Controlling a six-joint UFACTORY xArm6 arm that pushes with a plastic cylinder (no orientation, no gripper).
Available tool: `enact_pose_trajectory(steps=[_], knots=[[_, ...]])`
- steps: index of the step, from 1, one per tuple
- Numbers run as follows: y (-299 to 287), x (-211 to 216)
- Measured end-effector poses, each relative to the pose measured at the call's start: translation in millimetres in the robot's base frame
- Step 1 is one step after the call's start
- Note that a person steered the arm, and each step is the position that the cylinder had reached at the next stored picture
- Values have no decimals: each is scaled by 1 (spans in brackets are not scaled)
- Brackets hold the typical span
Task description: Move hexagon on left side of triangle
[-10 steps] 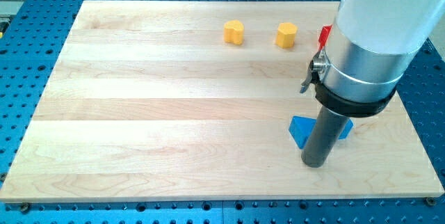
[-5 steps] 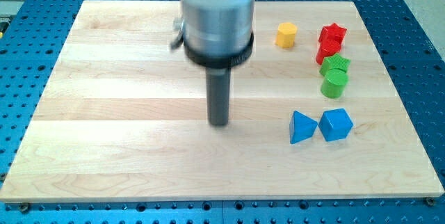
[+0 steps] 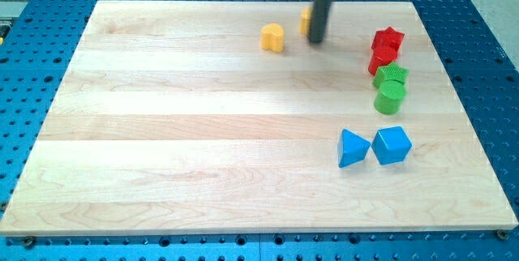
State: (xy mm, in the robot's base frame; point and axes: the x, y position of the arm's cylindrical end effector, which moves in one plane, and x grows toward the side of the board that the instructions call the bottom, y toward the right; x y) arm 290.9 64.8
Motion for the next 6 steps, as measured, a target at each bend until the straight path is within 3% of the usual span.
enact_pose_trajectory(steps=[1, 2, 3, 5, 6], knots=[[29, 1], [81, -18], [81, -57], [-57, 30], [-29, -17]])
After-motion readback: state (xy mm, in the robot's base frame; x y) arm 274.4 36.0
